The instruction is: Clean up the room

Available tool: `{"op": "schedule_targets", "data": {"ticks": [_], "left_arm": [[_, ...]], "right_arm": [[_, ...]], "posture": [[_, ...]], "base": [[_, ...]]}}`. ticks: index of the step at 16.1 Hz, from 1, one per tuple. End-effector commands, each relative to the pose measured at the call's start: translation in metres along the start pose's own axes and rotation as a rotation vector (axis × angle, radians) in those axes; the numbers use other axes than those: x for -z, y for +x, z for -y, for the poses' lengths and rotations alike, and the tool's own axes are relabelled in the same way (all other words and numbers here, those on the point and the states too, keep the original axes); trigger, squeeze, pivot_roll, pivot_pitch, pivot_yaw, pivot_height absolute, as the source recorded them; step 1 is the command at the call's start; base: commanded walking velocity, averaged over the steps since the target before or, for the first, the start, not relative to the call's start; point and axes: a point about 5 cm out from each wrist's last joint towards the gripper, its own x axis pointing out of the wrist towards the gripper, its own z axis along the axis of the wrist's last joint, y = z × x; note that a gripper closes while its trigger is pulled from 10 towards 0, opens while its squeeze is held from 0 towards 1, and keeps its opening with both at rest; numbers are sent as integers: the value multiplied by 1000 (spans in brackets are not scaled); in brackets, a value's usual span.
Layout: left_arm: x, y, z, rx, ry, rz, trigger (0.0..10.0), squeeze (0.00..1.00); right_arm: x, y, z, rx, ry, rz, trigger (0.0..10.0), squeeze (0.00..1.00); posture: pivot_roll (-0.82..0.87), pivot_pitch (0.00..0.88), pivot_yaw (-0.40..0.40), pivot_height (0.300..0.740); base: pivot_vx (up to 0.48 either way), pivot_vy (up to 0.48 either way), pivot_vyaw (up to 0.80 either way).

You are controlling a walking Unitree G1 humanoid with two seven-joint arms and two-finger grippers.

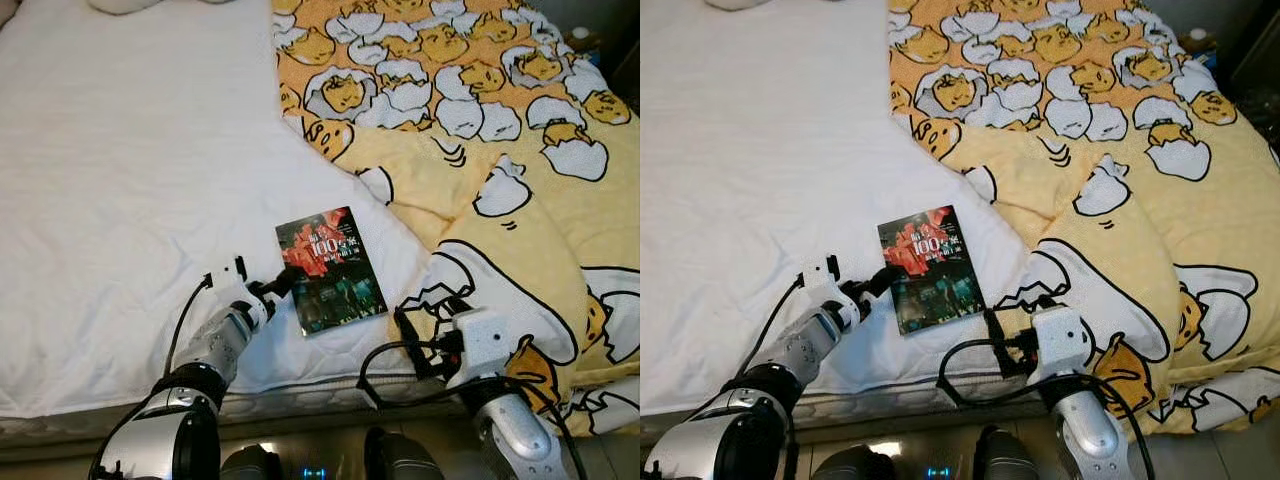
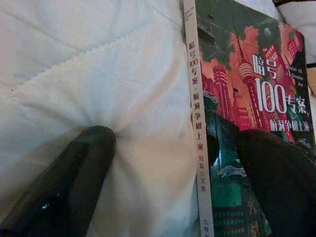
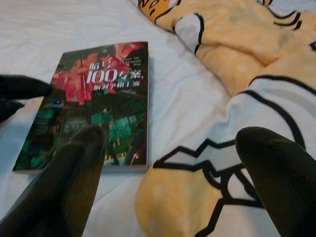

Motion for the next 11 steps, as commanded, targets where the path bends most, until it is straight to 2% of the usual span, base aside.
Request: {"op": "schedule_targets", "data": {"ticks": [1, 4, 5, 6, 9, 11], "left_arm": [[15, 0, 3, 10, -33, -51, 10000, 0], [15, 3, 11, 41, -66, -42, 10000, 0], [12, 5, 14, 52, -53, -36, 10000, 0], [9, 5, 15, 62, -4, -26, 10000, 0], [8, -1, 11, 47, 271, 1, 10000, 0], [5, -10, 5, -1, 370, 61, 10000, 0]], "right_arm": [[-3, -2, -1, -6, 3, 5, 10000, 0], [-6, -3, -4, -26, -6, 18, 10000, 0], [-7, -3, -4, -26, -10, 20, 10000, 0], [-7, -4, -3, -23, -14, 20, 10000, 0], [-5, -5, 0, -12, -21, 14, 10000, 0], [-5, -3, 0, -9, -20, 18, 10000, 0]], "posture": [[-162, 216, 20, 727], [-170, 222, 20, 727], [-174, 221, 20, 727], [-174, 221, 21, 727], [-168, 206, 33, 727], [-160, 193, 33, 727]], "base": [[0, 0, 0], [0, 0, 0], [0, 0, 0], [0, 0, 0], [0, 0, 0], [0, 0, 0]]}}
